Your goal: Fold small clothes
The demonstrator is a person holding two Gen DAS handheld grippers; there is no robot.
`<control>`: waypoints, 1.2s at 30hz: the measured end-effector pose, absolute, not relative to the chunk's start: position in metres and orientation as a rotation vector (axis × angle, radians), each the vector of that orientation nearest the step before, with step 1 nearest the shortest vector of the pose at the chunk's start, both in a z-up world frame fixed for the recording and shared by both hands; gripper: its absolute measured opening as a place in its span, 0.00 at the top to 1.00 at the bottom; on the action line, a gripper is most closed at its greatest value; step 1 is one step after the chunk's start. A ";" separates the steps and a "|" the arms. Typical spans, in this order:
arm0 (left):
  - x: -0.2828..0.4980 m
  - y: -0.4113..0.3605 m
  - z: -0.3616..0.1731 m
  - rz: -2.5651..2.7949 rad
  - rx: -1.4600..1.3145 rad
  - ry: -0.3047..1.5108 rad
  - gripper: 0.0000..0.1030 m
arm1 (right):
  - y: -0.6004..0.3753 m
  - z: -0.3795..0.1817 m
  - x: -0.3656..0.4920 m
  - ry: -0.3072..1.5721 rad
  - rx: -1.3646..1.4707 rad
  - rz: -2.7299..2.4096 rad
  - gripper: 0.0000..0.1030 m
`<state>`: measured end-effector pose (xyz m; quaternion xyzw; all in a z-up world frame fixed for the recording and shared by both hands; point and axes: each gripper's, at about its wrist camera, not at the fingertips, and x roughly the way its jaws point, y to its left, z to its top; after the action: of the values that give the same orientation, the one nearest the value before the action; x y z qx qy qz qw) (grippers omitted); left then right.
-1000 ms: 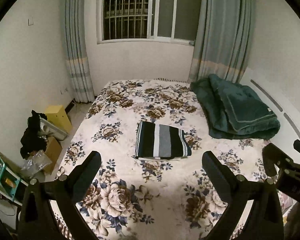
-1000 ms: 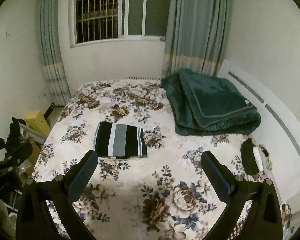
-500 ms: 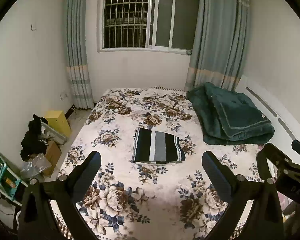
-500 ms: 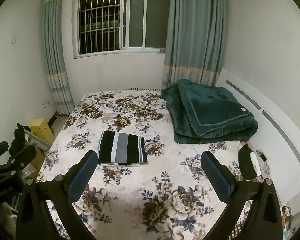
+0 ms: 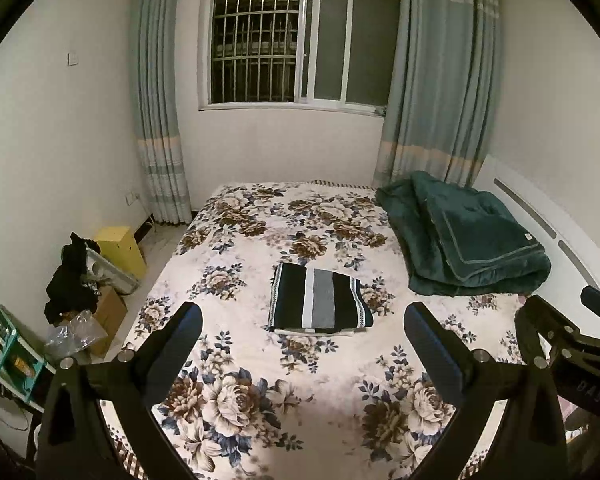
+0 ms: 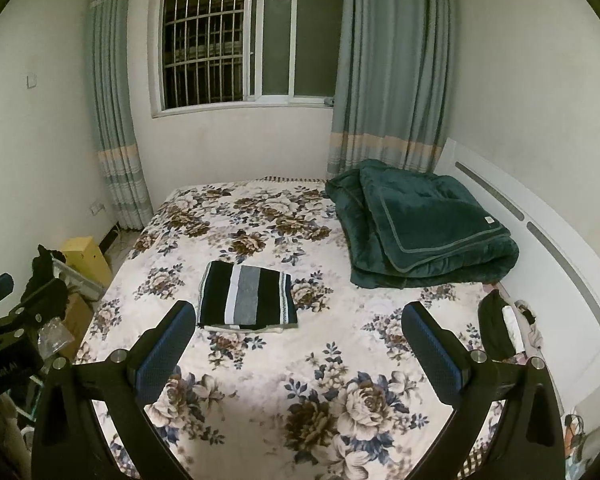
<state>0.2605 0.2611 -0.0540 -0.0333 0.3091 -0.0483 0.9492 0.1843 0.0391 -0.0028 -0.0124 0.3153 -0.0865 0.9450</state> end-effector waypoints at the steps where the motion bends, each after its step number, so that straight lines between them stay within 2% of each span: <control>1: 0.259 0.261 -0.053 -0.098 -0.066 0.627 0.00 | 0.039 -0.004 0.185 0.643 -0.026 -0.176 0.00; 36: 0.249 0.261 -0.033 -0.111 -0.078 0.618 0.00 | 0.052 0.017 0.190 0.644 -0.032 -0.154 0.00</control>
<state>0.2494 0.2613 -0.0329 -0.0385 0.3041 -0.0546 0.9503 0.1901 0.0518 0.0168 -0.0158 0.3161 -0.0755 0.9456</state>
